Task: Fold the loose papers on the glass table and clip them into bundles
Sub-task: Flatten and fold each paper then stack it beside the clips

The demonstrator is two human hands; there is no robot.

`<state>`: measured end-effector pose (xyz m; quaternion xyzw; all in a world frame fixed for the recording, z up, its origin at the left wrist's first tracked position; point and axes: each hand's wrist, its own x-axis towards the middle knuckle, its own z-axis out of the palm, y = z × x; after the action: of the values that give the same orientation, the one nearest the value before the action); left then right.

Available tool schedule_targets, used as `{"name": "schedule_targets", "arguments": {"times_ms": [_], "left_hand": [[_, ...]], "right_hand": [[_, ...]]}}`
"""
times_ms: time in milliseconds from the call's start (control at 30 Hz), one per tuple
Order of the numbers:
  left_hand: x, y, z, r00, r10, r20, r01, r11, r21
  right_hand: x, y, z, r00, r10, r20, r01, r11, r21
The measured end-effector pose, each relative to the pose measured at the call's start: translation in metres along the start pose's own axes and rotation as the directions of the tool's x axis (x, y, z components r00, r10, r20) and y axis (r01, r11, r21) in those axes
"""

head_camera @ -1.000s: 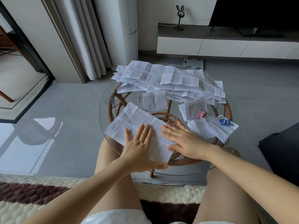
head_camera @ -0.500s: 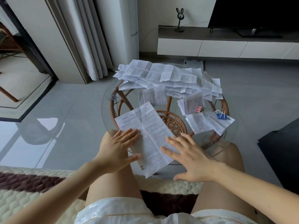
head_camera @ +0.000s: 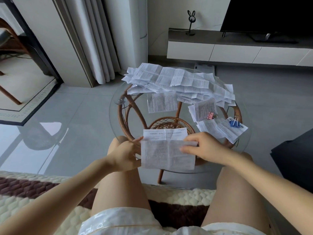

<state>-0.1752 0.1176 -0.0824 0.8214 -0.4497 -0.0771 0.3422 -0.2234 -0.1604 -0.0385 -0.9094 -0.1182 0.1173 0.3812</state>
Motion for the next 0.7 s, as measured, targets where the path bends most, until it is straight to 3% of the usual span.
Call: {"name": "schedule_targets", "arguments": {"times_ms": [133, 233, 267, 333, 367, 400, 500, 567, 700], "left_hand": [[0.003, -0.013, -0.002, 1.000, 0.014, -0.026, -0.009, 0.985, 0.170], [-0.005, -0.018, 0.000, 0.990, -0.096, -0.098, 0.118, 0.962, 0.247], [-0.008, -0.017, -0.002, 0.966, -0.180, -0.187, 0.219, 0.951, 0.217], [-0.009, -0.012, -0.005, 0.833, -0.366, -0.416, 0.433, 0.898, 0.076], [-0.007, -0.007, -0.006, 0.763, -0.401, -0.507, 0.481, 0.876, 0.030], [-0.003, 0.002, -0.006, 0.743, -0.380, -0.551, 0.479, 0.877, 0.042], [0.020, 0.037, 0.008, 0.870, -0.180, -0.460, 0.314, 0.920, 0.235], [0.035, 0.050, 0.027, 0.928, -0.140, -0.346, 0.243, 0.930, 0.275], [0.046, 0.042, 0.055, 0.944, -0.128, -0.305, 0.257, 0.866, 0.428]], "right_hand": [[0.045, 0.001, 0.000, 0.997, 0.082, -0.012, -0.083, 0.987, -0.137], [0.057, -0.001, 0.006, 0.993, 0.110, -0.045, -0.118, 0.964, -0.240], [0.060, 0.001, 0.009, 0.993, 0.108, -0.057, -0.119, 0.953, -0.277], [0.060, 0.002, 0.012, 0.992, 0.094, -0.085, -0.117, 0.938, -0.326], [0.062, 0.002, 0.012, 0.992, 0.088, -0.089, -0.113, 0.933, -0.342], [0.062, 0.001, 0.012, 0.993, 0.084, -0.088, -0.110, 0.929, -0.354], [0.065, -0.002, 0.009, 0.994, 0.088, -0.059, -0.104, 0.918, -0.384], [0.066, -0.004, 0.007, 0.995, 0.093, -0.034, -0.099, 0.904, -0.416], [0.070, -0.008, 0.004, 0.996, 0.089, 0.003, -0.077, 0.874, -0.481]]}}
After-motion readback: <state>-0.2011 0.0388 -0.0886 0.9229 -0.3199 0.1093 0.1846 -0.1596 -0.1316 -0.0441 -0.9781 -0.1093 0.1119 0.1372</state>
